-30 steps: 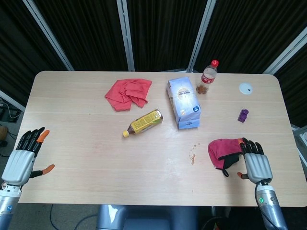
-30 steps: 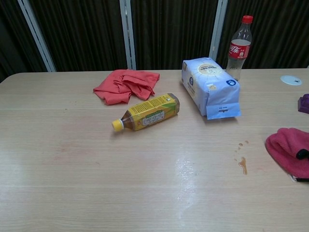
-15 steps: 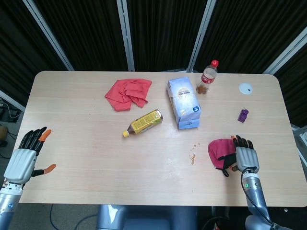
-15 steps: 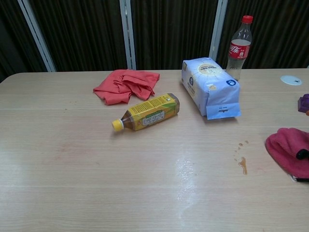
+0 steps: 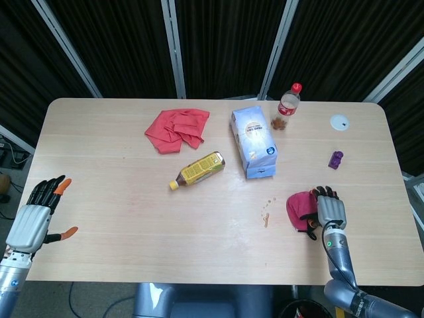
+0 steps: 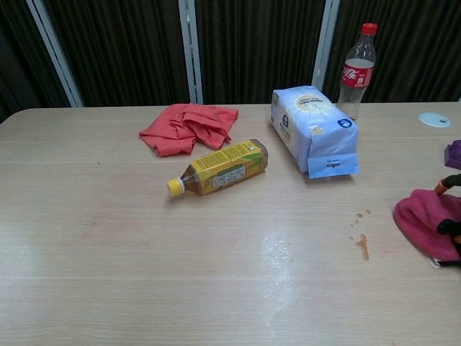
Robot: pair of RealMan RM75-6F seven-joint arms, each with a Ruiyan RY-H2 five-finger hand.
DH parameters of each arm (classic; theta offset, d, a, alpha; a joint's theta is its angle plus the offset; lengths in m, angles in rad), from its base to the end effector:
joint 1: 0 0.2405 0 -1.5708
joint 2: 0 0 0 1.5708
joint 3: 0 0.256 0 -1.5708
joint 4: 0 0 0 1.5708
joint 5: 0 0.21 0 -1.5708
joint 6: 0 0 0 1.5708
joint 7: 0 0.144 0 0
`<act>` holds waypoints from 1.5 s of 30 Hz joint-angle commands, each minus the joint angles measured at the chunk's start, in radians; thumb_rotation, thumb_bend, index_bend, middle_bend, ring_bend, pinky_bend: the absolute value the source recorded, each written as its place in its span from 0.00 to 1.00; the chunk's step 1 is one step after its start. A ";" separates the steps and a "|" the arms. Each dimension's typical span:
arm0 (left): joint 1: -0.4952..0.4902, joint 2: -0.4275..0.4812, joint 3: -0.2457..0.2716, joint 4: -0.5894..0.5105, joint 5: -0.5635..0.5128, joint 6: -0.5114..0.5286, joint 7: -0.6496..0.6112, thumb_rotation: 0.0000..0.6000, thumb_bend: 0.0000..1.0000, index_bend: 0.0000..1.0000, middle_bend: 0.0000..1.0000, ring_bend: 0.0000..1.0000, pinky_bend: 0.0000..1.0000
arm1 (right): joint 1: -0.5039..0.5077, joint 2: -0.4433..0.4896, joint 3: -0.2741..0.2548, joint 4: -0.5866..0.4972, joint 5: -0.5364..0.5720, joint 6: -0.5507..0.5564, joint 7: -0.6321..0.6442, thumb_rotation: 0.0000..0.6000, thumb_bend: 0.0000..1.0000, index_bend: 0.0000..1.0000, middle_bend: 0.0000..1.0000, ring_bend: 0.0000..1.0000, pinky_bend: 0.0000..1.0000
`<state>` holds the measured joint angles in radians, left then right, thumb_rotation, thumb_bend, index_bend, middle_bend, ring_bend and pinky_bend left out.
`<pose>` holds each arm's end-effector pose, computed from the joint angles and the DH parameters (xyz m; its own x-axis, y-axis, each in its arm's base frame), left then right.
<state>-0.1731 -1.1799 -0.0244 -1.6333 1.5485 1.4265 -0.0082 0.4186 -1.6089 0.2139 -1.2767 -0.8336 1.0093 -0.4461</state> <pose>-0.2826 0.1997 0.1240 0.3255 0.0644 0.9433 0.9387 -0.1420 -0.3142 -0.3159 -0.2953 -0.0010 0.3627 -0.3592 0.8599 -0.8627 0.2195 0.4556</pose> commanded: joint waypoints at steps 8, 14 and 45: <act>-0.002 0.002 0.000 -0.004 -0.006 -0.006 -0.004 1.00 0.00 0.00 0.00 0.00 0.00 | 0.000 -0.070 0.001 0.102 -0.078 0.043 0.111 1.00 0.38 0.58 0.50 0.44 0.58; -0.001 0.000 -0.001 -0.003 -0.006 -0.003 0.000 1.00 0.00 0.00 0.00 0.00 0.00 | -0.012 -0.063 -0.012 0.051 -0.157 0.078 0.171 1.00 0.50 0.74 0.64 0.58 0.68; 0.000 0.005 -0.003 -0.006 -0.006 0.005 -0.023 1.00 0.00 0.00 0.00 0.00 0.00 | 0.035 -0.243 -0.026 -0.012 -0.101 0.147 -0.119 1.00 0.51 0.76 0.66 0.59 0.69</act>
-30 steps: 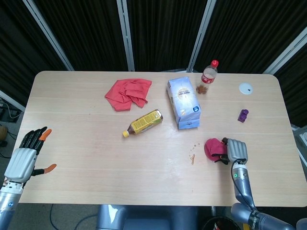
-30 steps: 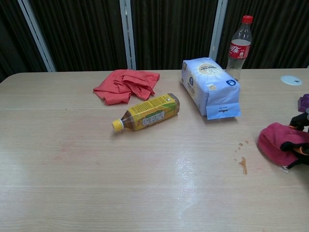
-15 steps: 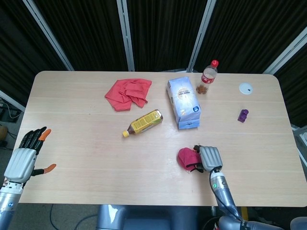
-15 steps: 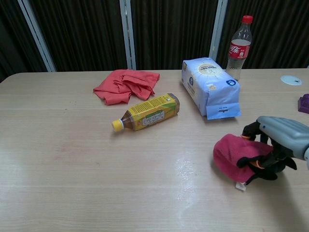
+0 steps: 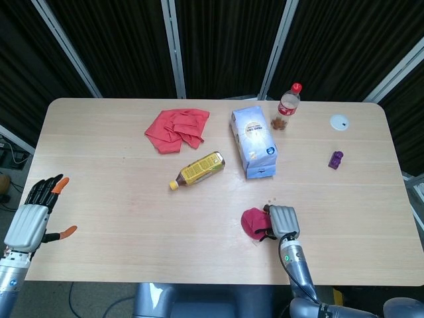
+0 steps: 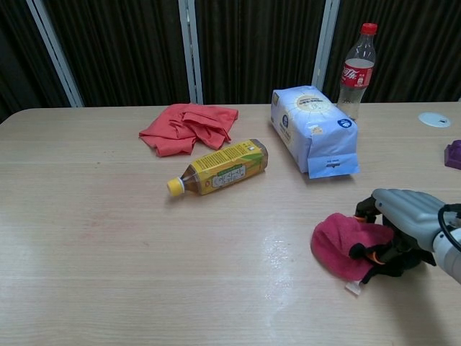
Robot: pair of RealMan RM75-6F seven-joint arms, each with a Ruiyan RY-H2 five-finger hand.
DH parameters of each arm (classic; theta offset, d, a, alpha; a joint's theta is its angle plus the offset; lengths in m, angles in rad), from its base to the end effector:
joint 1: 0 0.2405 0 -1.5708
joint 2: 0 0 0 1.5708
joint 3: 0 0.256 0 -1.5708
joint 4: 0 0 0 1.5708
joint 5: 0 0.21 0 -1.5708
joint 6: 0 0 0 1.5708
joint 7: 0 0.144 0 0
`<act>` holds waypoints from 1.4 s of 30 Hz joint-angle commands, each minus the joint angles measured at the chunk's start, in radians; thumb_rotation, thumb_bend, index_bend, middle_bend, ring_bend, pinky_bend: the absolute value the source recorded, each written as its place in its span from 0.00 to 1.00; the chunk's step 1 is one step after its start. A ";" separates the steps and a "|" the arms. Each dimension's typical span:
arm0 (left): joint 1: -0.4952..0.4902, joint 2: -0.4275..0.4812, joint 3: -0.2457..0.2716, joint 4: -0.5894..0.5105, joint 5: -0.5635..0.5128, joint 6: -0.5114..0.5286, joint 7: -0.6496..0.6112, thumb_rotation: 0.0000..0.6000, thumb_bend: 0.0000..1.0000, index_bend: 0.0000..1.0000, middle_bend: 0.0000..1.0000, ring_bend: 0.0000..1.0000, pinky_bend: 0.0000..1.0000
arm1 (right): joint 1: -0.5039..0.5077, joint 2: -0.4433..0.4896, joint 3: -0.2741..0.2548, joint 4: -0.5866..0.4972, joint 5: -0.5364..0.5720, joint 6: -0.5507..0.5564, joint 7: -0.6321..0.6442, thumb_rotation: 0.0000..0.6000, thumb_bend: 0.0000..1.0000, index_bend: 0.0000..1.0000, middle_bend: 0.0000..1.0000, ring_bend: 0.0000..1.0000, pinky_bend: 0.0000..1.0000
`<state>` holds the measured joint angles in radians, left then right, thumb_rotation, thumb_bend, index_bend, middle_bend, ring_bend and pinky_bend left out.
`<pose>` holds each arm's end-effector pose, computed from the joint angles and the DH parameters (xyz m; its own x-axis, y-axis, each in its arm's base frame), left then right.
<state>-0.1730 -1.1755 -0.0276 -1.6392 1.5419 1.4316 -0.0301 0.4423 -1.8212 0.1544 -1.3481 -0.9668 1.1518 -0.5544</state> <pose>-0.2822 0.2004 0.1263 0.3016 0.0595 0.9516 0.9470 -0.1347 -0.2917 -0.2274 -0.2678 -0.0745 0.3767 -0.3397 0.8618 -0.9143 0.0129 0.4048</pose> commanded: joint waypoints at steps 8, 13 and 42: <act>-0.001 0.006 0.002 -0.001 0.005 -0.001 -0.012 1.00 0.00 0.00 0.00 0.00 0.00 | 0.042 -0.038 0.103 0.177 0.071 0.003 -0.024 1.00 0.51 0.76 0.66 0.59 0.69; 0.000 0.006 0.003 -0.001 0.011 0.005 -0.011 1.00 0.00 0.00 0.00 0.00 0.00 | 0.053 -0.014 0.157 0.252 0.112 0.009 -0.033 1.00 0.51 0.76 0.66 0.59 0.69; 0.001 -0.005 0.005 0.002 0.010 0.005 0.019 1.00 0.00 0.00 0.00 0.00 0.00 | 0.005 0.048 0.027 -0.004 0.009 0.037 -0.067 1.00 0.51 0.76 0.66 0.59 0.69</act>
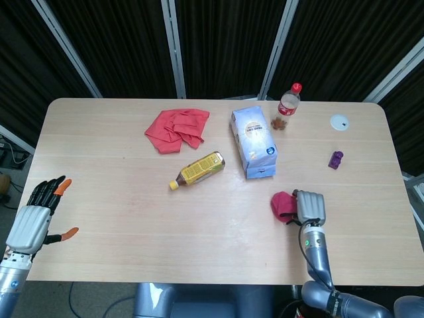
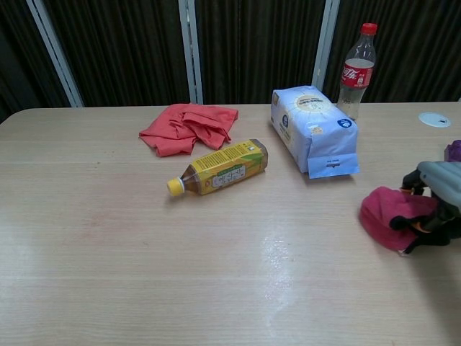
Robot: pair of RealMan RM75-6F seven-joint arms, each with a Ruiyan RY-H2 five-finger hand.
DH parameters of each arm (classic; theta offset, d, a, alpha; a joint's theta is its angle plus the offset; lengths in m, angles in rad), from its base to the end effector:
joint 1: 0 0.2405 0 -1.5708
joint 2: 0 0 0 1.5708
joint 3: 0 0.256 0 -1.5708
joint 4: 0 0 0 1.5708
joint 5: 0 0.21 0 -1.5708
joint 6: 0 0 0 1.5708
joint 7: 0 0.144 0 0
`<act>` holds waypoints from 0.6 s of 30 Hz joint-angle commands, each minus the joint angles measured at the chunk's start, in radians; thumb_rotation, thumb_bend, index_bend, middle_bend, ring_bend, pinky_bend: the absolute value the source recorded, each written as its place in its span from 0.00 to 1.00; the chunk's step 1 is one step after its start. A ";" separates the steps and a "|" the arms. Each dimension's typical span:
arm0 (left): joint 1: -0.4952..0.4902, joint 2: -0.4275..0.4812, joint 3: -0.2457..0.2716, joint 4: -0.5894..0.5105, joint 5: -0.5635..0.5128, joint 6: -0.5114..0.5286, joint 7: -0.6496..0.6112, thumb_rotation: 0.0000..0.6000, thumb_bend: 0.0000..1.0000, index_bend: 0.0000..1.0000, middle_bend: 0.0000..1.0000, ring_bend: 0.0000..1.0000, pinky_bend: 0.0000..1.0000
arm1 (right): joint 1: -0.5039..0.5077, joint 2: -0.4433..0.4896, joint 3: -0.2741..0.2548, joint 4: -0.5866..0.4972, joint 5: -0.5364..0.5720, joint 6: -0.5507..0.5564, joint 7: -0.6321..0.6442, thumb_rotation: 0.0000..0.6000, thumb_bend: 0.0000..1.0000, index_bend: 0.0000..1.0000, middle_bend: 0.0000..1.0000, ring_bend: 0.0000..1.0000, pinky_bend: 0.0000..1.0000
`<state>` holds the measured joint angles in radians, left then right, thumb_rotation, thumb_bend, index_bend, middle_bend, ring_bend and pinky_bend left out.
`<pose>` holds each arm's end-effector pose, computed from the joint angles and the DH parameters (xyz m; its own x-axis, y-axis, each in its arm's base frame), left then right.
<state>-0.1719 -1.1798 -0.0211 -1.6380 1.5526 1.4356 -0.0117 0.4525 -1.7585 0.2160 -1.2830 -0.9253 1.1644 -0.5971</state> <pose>-0.2812 0.1985 0.1242 0.3178 0.0602 0.9462 0.9407 -0.1449 -0.3067 -0.2591 -0.2963 -0.0373 0.4696 -0.2662 0.8418 -0.8542 0.1040 0.5094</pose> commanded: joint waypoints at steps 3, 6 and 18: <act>0.000 -0.003 -0.005 0.004 -0.007 0.001 0.003 1.00 0.00 0.00 0.00 0.00 0.00 | -0.007 -0.036 -0.061 -0.142 -0.052 0.042 -0.047 1.00 0.51 0.76 0.66 0.59 0.69; 0.001 -0.006 -0.006 0.006 -0.007 0.005 0.004 1.00 0.00 0.00 0.00 0.00 0.00 | -0.013 -0.048 -0.081 -0.197 -0.053 0.060 -0.076 1.00 0.51 0.76 0.66 0.59 0.69; 0.000 -0.004 -0.008 0.005 -0.011 0.003 -0.002 1.00 0.00 0.00 0.00 0.00 0.00 | -0.030 -0.007 -0.099 -0.181 -0.032 0.090 -0.130 1.00 0.51 0.76 0.66 0.60 0.69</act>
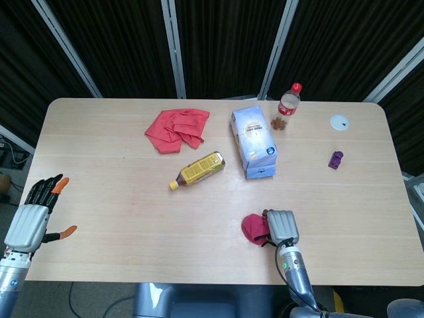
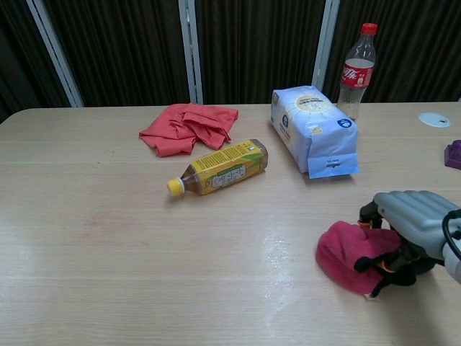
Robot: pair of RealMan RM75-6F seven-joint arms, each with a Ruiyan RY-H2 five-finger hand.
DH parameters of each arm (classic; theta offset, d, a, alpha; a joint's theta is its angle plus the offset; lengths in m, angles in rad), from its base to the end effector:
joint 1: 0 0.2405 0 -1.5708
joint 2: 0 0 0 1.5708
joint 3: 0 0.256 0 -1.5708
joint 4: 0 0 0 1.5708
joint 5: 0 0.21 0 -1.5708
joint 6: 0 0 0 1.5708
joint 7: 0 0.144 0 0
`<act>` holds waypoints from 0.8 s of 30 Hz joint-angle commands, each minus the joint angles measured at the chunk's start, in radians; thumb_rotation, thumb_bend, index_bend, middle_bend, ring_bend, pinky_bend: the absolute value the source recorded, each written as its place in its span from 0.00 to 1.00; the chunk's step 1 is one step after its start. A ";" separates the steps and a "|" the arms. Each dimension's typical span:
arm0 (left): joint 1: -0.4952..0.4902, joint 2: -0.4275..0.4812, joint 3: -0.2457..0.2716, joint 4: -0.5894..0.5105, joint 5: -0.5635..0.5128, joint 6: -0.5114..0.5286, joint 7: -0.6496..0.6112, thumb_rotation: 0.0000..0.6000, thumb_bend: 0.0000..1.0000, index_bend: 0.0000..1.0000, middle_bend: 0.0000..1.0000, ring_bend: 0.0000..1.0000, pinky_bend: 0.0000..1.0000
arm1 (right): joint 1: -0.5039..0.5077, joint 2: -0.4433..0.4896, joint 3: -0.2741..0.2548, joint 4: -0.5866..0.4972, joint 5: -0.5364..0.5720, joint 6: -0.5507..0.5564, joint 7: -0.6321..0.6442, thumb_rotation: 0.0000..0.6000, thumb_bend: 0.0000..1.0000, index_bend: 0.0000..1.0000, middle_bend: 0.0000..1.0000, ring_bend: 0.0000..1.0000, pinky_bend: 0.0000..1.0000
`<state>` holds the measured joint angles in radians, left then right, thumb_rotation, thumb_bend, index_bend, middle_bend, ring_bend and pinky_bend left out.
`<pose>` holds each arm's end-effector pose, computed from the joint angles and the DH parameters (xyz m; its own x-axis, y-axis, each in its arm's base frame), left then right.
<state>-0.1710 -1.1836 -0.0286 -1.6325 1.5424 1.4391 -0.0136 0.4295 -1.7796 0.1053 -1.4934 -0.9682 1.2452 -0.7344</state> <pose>-0.2826 0.2002 0.1254 0.3149 0.0497 0.9478 0.9425 -0.1343 -0.3061 -0.2119 -0.2488 -0.0636 0.4909 -0.3272 0.8074 -0.8620 -0.0481 0.5046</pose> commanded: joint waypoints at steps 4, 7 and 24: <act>0.000 -0.001 0.001 0.000 0.002 0.000 0.003 1.00 0.00 0.01 0.00 0.00 0.00 | -0.018 0.044 0.032 0.088 -0.005 0.030 0.047 1.00 0.51 0.76 0.66 0.60 0.69; 0.001 -0.002 0.001 -0.001 0.002 0.003 0.004 1.00 0.00 0.01 0.00 0.00 0.00 | -0.023 0.070 0.052 0.121 -0.007 0.041 0.065 1.00 0.51 0.76 0.66 0.60 0.69; 0.002 -0.005 -0.002 -0.002 0.000 0.005 0.011 1.00 0.00 0.01 0.00 0.00 0.00 | -0.041 0.251 0.117 0.033 -0.050 0.037 0.195 1.00 0.20 0.32 0.24 0.12 0.27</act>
<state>-0.1694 -1.1884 -0.0302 -1.6340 1.5423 1.4442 -0.0025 0.3907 -1.5407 0.2229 -1.4504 -1.0099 1.2860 -0.5479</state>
